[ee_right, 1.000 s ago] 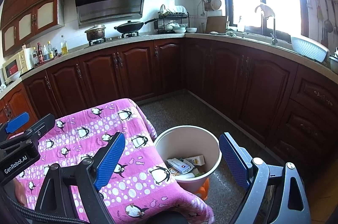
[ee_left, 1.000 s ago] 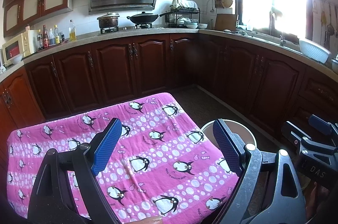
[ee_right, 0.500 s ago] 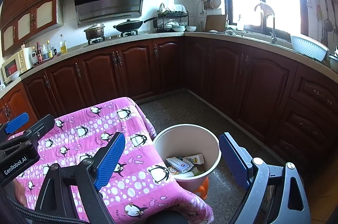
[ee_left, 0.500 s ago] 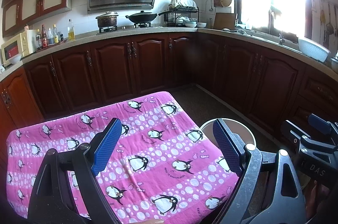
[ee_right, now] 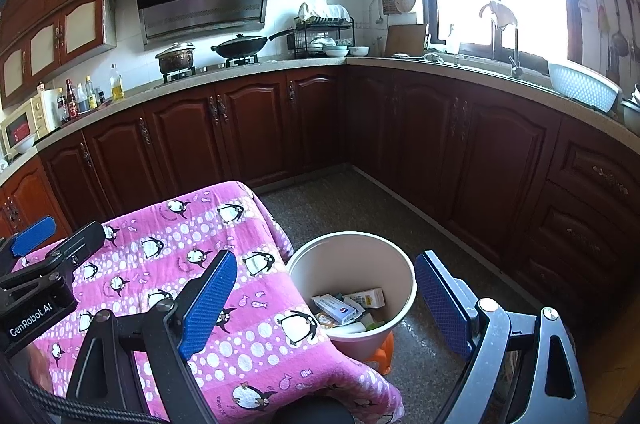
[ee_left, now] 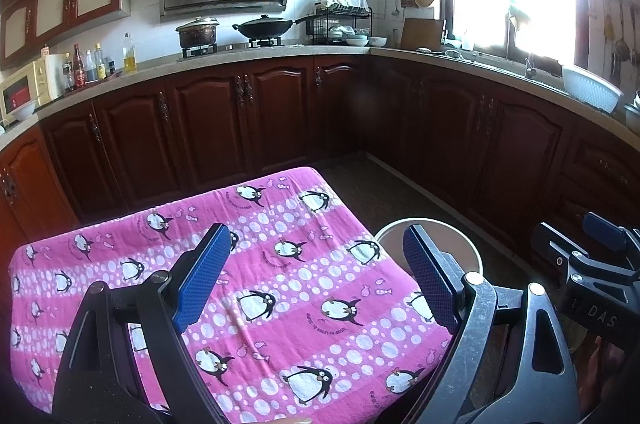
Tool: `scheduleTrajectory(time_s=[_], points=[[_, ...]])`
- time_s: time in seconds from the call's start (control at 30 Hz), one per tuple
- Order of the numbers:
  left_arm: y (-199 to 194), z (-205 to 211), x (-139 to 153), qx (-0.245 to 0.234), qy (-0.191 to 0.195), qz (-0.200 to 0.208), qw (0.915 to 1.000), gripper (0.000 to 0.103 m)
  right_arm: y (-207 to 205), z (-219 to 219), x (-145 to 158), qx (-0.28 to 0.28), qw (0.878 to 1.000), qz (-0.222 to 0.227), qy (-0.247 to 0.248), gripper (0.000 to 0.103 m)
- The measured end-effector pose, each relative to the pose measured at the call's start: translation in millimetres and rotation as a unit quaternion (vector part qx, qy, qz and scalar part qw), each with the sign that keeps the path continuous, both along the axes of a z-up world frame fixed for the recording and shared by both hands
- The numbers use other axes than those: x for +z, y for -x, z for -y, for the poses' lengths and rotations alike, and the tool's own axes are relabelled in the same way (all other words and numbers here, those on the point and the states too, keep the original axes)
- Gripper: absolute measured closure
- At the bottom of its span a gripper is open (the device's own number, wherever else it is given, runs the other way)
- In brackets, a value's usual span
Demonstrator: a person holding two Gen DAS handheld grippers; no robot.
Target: Collect trash
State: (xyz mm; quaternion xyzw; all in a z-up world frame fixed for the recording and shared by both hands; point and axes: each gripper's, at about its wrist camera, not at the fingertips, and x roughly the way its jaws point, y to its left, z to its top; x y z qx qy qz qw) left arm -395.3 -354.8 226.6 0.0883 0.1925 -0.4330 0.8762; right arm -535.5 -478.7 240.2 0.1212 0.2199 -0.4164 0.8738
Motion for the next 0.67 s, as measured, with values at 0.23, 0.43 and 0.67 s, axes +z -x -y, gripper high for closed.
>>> scheduleTrajectory(time_s=[0.23,0.43,0.67], points=[[0.4,2.3,-2.0,-0.008,0.000,-0.005,1.0000,0.015,0.5,0.8,-1.0,-0.004,1.000,-0.001,-0.003,0.014],[-3.2,5.4,-6.8,-0.023,0.001,-0.020,0.9995,0.015,0.4,2.9,-4.8,-0.008,1.000,-0.004,-0.007,0.014],[-13.6,6.9,-16.4,-0.034,0.004,-0.036,0.9988,0.015,-5.5,6.9,-12.0,-0.011,1.000,-0.013,-0.015,0.014]])
